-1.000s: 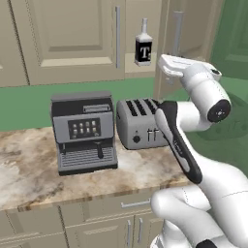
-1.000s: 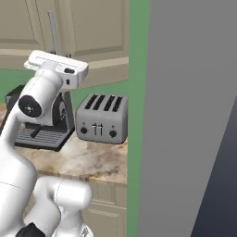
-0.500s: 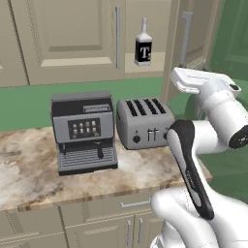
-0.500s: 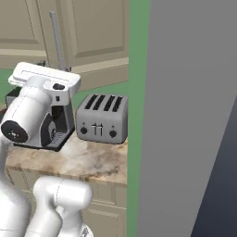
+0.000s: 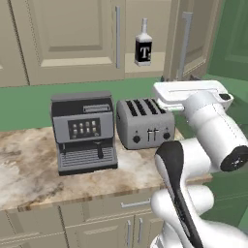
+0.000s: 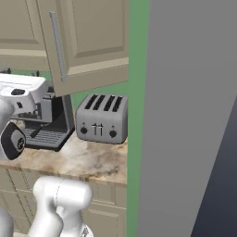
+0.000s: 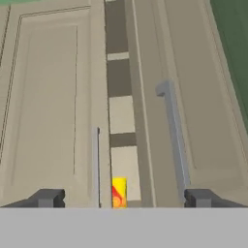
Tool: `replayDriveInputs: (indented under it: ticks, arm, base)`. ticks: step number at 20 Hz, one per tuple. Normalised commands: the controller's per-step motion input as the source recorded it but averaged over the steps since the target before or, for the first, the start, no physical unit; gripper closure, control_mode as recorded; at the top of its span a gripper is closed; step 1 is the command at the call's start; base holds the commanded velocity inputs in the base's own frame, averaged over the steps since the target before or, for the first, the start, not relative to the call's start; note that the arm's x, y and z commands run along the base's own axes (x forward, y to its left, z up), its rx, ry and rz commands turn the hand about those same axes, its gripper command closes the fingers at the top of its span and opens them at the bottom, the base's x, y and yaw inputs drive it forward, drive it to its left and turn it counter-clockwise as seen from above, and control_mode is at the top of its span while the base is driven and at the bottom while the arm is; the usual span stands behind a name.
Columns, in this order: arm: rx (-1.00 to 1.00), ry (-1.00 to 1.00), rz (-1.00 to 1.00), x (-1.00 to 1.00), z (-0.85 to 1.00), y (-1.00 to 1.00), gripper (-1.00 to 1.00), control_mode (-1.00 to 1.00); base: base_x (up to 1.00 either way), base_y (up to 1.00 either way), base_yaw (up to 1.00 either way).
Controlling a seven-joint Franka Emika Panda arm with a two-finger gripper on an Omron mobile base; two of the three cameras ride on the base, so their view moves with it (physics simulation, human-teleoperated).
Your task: Open the cabinet directly in front. Then move the liquor and the cup to the dining counter with the candle on it.
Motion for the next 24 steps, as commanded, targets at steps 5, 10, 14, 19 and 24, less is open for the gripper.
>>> replayDriveInputs:
  ticks: [5,10,14,19,24]
  arm:
    - [-0.22,0.02,-0.15,0.32,-0.15,1.00,-1.00,-1.00]
    - [-0.06,0.02,-0.26,0.93,0.00,0.60,-1.00,-1.00]
    - [0.00,0.02,-0.44,0.90,0.00,0.07,-1.00,-1.00]
    - [0.00,0.05,-0.53,0.98,0.00,0.06,-1.00,-1.00]
    - [0.00,0.14,-0.13,1.00,-0.06,0.00,-1.00,-1.00]
  base:
    - [0.00,0.00,0.00]
    - [0.00,0.00,0.00]
    - [0.00,0.00,0.00]
    - [0.00,0.00,0.00]
    - [0.00,0.00,0.00]
